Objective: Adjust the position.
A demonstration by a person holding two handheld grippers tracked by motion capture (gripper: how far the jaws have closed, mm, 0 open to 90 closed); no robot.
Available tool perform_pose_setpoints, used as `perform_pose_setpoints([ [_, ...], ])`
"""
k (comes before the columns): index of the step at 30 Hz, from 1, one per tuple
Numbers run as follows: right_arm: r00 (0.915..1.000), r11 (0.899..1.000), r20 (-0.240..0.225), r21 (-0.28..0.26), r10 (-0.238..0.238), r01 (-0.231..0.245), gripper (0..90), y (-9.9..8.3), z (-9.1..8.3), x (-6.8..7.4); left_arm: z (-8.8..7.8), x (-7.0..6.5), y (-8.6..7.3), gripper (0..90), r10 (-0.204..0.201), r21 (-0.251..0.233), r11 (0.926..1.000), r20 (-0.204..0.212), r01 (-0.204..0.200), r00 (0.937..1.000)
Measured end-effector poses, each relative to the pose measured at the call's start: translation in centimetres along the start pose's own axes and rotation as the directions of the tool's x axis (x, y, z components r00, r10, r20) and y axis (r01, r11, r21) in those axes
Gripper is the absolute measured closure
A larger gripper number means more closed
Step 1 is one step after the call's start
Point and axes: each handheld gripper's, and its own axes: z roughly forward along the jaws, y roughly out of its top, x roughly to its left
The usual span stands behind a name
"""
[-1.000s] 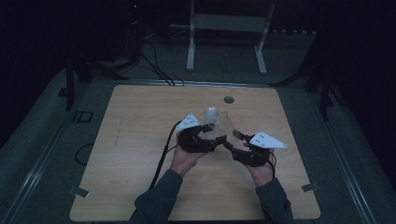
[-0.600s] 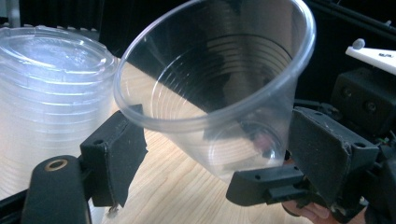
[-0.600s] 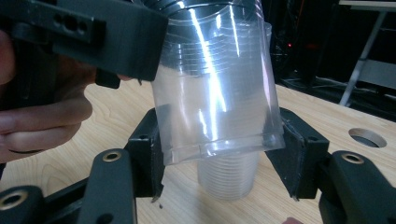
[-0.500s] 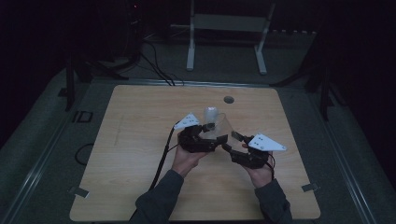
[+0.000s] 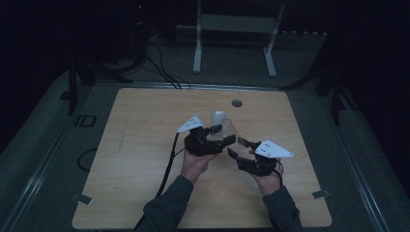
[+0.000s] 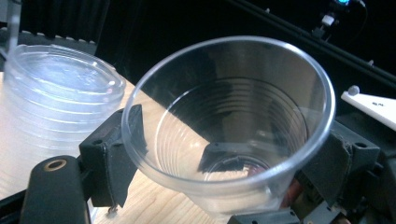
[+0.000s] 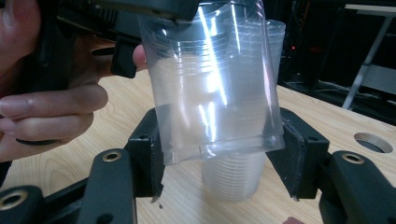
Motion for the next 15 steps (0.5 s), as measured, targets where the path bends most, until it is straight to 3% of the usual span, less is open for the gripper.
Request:
perform_pose_setpoints([
  [5,1.0000,1.000,-0.003,0.002,-0.001,0.001,41.7,0.07,-0.01,-0.04,-0.08,-0.03,-0.21,23.3,-0.016,-0.019,0.9997,0.010,0.017,0.9998],
  [15,0.9999,1.000,-0.010,0.025,-0.012,0.012,39.0,0.16,0.12,0.05,-0.16,-0.27,-0.36,29.8,0.002,-0.030,0.9996,0.011,-0.001,0.9999],
])
